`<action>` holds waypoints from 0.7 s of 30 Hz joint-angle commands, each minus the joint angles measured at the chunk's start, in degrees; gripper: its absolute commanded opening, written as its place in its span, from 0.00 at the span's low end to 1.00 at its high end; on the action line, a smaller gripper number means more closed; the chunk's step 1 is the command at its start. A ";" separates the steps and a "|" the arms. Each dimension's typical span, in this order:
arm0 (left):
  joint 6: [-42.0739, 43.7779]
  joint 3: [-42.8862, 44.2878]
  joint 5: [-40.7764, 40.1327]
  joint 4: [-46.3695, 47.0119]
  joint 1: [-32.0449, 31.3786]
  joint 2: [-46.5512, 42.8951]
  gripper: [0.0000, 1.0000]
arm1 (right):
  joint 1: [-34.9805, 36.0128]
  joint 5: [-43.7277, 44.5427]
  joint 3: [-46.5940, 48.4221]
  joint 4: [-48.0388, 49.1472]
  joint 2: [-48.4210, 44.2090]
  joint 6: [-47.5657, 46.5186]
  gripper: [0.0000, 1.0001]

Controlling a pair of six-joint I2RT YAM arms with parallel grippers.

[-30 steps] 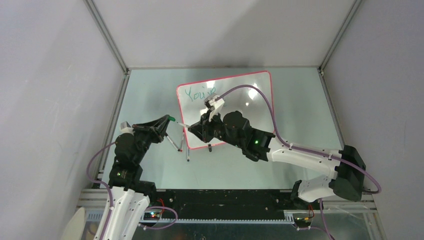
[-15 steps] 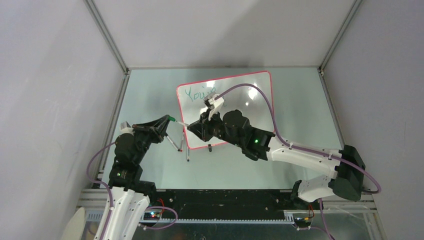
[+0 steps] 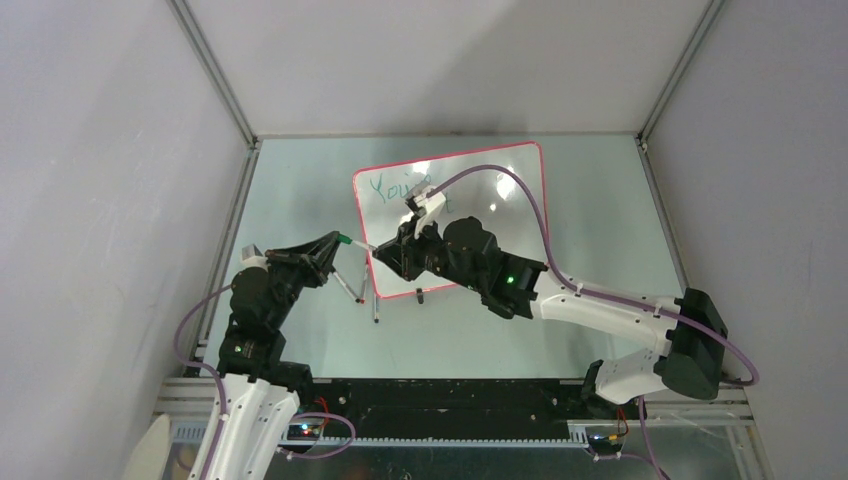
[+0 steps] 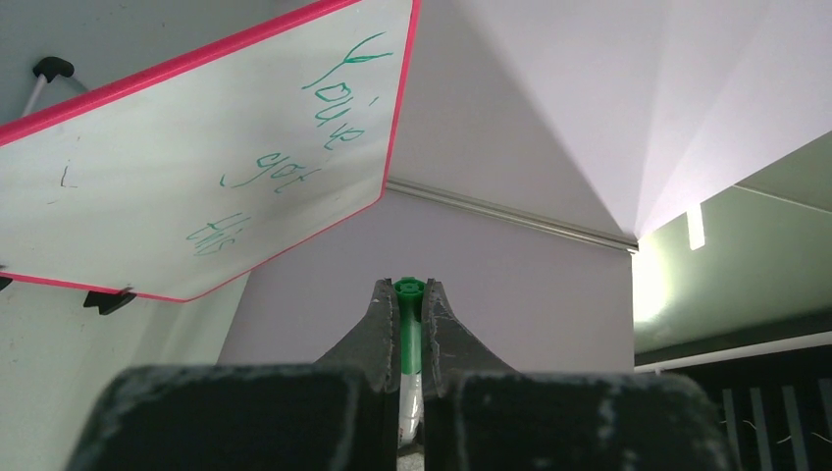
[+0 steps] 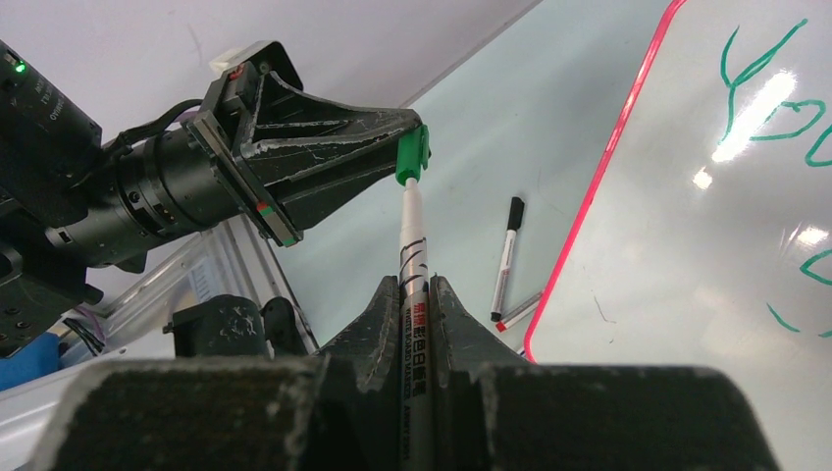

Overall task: Write a sentence on the whiteboard
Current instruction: Close the whiteboard marker at the center of the board.

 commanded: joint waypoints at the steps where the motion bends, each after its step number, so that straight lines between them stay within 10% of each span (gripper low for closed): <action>1: -0.73 -0.37 1.27 0.52 -0.31 -0.59 0.00 | -0.15 -0.27 2.98 1.16 0.67 -0.48 0.00; 21: -1.33 -1.00 2.27 1.92 -0.32 -0.37 0.00 | -0.38 -0.51 4.92 1.45 3.44 -0.28 0.00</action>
